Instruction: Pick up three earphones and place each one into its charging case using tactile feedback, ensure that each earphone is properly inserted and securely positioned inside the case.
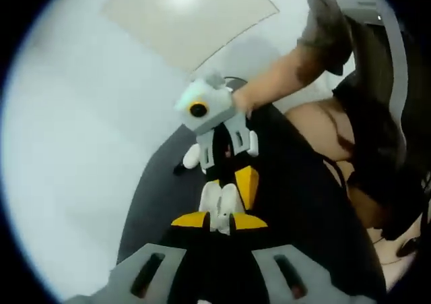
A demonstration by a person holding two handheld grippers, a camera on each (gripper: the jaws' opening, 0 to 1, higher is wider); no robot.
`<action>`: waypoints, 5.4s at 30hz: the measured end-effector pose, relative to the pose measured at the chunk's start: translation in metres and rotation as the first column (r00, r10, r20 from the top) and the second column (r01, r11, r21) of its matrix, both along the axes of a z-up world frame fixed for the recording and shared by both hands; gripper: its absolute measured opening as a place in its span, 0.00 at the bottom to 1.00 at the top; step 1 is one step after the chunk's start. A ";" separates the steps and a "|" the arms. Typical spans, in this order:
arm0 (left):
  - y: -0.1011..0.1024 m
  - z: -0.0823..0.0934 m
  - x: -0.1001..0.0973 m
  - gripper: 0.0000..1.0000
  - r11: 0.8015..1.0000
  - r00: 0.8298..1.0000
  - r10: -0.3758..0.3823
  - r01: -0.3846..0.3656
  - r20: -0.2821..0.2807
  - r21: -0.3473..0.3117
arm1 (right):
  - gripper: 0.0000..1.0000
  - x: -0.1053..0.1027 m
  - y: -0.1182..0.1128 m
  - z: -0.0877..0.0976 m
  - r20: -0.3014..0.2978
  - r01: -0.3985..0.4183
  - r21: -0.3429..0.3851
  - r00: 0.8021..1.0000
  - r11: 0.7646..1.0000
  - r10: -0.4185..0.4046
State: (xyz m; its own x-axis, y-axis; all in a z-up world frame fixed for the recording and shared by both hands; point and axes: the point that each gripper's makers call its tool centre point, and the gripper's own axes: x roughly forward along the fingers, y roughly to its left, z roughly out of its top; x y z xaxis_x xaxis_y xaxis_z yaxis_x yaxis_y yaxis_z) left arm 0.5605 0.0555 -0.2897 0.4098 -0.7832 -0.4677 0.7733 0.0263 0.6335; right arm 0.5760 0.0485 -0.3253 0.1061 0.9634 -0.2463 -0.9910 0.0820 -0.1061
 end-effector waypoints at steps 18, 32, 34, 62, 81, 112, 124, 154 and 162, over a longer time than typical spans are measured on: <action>0.055 -0.017 0.014 0.20 0.901 0.856 0.091 -0.289 -0.509 -0.325 | 0.18 -0.001 0.002 0.001 0.004 -0.003 0.000 1.000 1.000 0.003; 0.039 -0.029 -0.010 0.22 0.892 0.814 -0.030 -0.240 -0.580 -0.383 | 0.17 -0.026 0.023 0.001 0.007 -0.131 -0.070 0.991 0.989 0.132; 0.037 -0.033 -0.012 0.19 0.901 0.821 -0.022 -0.231 -0.570 -0.368 | 0.18 -0.031 0.029 0.001 0.018 -0.164 -0.076 0.986 0.984 0.166; 0.028 -0.029 -0.014 0.13 0.907 0.848 -0.028 -0.201 -0.529 -0.370 | 0.23 0.066 0.070 0.065 -0.265 0.222 -0.072 0.935 0.972 -0.233; 0.027 -0.031 -0.012 0.13 0.906 0.860 -0.028 -0.193 -0.509 -0.376 | 0.18 0.068 0.116 -0.006 -0.294 0.167 -0.301 0.920 0.939 -0.258; 0.034 -0.034 -0.012 0.13 0.901 0.846 -0.030 -0.208 -0.533 -0.380 | 0.13 -0.024 0.025 0.051 0.595 0.016 -0.182 0.798 0.983 0.097; 0.038 -0.035 -0.013 0.13 0.901 0.844 -0.031 -0.208 -0.536 -0.381 | 0.13 -0.027 0.030 0.040 0.667 0.000 -0.281 0.719 0.960 0.195; 0.033 -0.033 -0.013 0.13 0.901 0.845 -0.033 -0.206 -0.534 -0.382 | 0.12 -0.037 0.027 0.030 0.664 -0.021 -0.357 0.698 0.934 0.270; 0.034 -0.033 -0.012 0.13 0.901 0.845 -0.033 -0.206 -0.533 -0.382 | 0.12 -0.036 0.026 0.030 0.659 -0.018 -0.354 0.705 0.935 0.263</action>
State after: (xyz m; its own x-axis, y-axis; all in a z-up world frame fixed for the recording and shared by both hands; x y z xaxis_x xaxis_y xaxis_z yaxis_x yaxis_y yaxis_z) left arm 0.5486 0.0895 -0.3224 0.2770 -0.9214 -0.2726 0.9606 0.2723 0.0557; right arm 0.5405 0.0747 -0.2954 0.2319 0.8705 -0.4341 -0.6244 -0.2090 -0.7526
